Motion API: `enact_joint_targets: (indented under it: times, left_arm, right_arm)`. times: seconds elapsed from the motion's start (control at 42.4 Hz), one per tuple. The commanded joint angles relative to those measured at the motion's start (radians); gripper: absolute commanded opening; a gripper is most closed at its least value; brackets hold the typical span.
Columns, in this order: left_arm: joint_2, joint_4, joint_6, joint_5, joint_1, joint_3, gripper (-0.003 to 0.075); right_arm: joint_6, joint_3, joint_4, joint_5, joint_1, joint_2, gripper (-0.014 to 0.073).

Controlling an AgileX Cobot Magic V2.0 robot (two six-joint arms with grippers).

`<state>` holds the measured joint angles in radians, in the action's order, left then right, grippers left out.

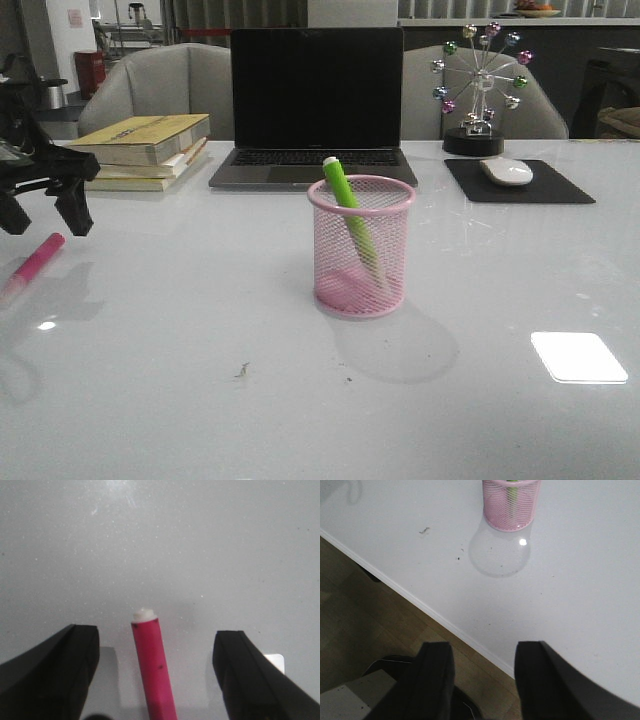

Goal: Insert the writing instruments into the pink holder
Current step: 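Lower the left gripper onto the pink marker and close on it, then lift the pink marker with the left gripper over the pink holder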

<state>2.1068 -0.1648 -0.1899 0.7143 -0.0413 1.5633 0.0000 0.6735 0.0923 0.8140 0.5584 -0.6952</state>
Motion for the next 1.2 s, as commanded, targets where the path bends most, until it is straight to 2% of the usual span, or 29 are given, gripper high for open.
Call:
enact_joint_targets:
  times: [0.0,0.565,0.636,0.777,0.966,1.037,1.178]
  left_arm:
    - [-0.036,0.013,0.011,-0.032,0.001,0.052,0.0527]
    - [0.017,0.047,0.011,0.048,0.001,0.090,0.0512]
    - [0.017,0.047,0.011,0.069,0.001,0.090,0.0465]
    - [0.017,0.054,0.011,0.092,0.001,0.090,0.0299]
    - [0.017,0.054,0.011,0.107,0.001,0.090,0.0132]
    - [0.017,0.054,0.011,0.117,0.001,0.090,0.0090]
    - [-0.020,0.040,0.011,0.107,0.001,0.090,0.0091]
  right_arm:
    - [0.000,0.028,-0.006,-0.060,-0.002,0.006,0.0414]
    - [0.000,0.028,-0.006,-0.060,-0.002,0.006,0.0414]
    - [0.000,0.028,-0.006,-0.060,-0.002,0.006,0.0414]
    - [0.000,0.028,-0.006,-0.060,-0.002,0.006,0.0414]
    - [0.000,0.028,-0.006,-0.060,-0.002,0.006,0.0414]
    - [0.000,0.028,-0.006,-0.060,-0.002,0.006,0.0414]
    - [0.000,0.028,-0.006,-0.060,-0.002,0.006,0.0414]
